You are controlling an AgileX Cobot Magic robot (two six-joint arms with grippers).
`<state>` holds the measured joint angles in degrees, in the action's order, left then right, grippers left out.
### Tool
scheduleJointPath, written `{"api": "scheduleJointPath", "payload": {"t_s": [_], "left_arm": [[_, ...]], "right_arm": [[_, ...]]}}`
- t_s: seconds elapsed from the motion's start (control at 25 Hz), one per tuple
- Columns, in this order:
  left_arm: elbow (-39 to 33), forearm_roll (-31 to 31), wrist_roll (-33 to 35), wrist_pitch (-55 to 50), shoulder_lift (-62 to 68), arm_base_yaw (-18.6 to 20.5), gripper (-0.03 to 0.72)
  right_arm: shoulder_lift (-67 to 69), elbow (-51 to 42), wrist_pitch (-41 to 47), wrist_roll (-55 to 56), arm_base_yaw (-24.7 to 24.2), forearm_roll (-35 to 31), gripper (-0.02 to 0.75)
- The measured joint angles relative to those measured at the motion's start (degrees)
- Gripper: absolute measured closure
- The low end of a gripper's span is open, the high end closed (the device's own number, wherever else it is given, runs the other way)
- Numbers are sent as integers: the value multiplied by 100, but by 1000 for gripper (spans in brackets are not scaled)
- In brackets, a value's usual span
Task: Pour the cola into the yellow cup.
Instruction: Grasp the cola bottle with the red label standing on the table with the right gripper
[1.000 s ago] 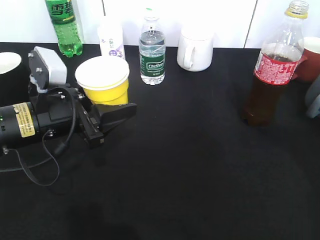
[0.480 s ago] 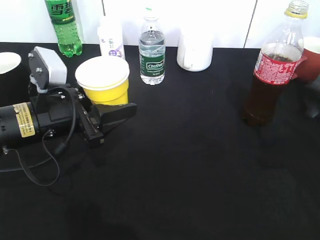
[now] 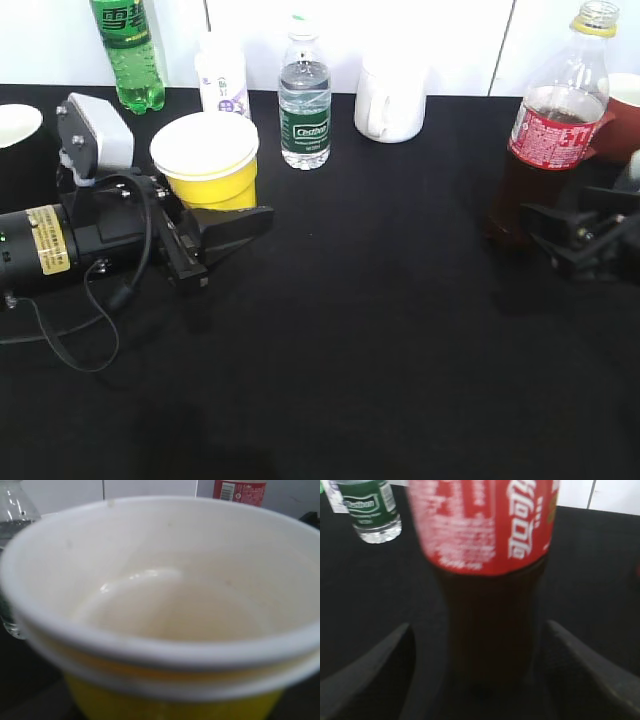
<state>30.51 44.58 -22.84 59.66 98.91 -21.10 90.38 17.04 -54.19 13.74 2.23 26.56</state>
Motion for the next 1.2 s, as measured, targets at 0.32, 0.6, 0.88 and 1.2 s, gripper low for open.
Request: {"api": "scheduleJointPath", "payload": {"t_s": [0.32,0.6,0.88,1.2], "left_arm": [[0,0,0,56,0,0,250],[0,0,0,84,0,0,250],[0,0,0,84,0,0,251],[0,0,0,90,0,0,251]], "right_arm": [[921,779,-326,-28,0,167,150],[1368,1082,-905,-1,0,224,150],[1379,1081,-1053,-1,0,256,251],[1397,1081,-1073,-1,0,256,291]]}}
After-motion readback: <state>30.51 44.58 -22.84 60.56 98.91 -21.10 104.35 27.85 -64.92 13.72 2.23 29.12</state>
